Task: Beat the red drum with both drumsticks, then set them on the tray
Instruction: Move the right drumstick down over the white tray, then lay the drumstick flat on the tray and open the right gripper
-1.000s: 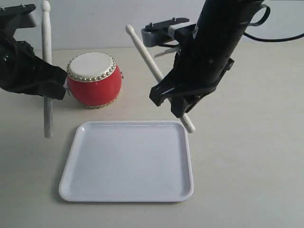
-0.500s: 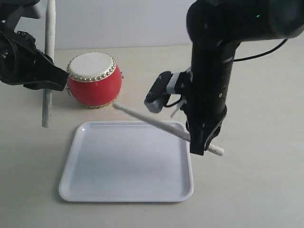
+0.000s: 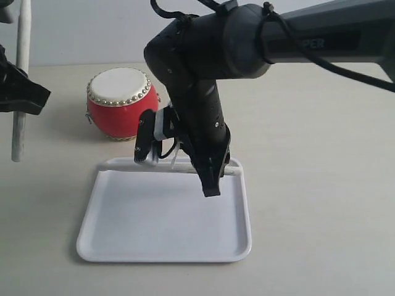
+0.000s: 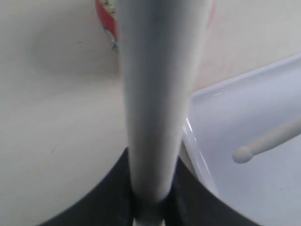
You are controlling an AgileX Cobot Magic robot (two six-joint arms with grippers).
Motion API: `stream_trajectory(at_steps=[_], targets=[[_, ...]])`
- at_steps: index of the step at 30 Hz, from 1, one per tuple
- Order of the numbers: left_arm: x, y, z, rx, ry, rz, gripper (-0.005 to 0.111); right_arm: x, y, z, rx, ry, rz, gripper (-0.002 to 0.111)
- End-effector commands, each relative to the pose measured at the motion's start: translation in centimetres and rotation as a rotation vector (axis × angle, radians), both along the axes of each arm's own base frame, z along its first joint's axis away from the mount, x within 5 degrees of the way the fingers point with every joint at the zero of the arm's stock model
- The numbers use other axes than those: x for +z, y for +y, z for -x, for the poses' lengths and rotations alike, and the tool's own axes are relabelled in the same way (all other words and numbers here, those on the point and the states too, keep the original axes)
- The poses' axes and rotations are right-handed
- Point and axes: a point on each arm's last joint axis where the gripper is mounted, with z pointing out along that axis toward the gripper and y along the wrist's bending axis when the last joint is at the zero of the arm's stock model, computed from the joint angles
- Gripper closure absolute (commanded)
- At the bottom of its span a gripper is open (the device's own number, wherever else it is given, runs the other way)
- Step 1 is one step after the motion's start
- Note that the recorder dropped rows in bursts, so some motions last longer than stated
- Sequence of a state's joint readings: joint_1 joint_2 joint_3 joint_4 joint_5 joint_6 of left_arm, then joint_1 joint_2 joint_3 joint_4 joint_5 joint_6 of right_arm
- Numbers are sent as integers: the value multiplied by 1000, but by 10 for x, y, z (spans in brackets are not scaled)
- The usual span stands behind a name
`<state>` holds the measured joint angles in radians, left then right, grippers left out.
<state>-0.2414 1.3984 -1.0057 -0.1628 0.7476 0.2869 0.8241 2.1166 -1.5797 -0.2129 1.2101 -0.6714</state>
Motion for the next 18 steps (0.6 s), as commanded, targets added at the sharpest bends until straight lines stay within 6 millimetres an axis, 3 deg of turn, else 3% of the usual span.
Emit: stream_trajectory(at_steps=[1, 7, 18], targets=[[1, 7, 0, 25, -4, -2, 107, -4, 8, -5, 19, -12, 13, 108], [4, 7, 0, 26, -29, 7, 107, -19, 12, -12, 50, -33, 64, 108], [4, 6, 0, 31, -26, 22, 107, -23, 14, -11, 36, -13, 55, 108]])
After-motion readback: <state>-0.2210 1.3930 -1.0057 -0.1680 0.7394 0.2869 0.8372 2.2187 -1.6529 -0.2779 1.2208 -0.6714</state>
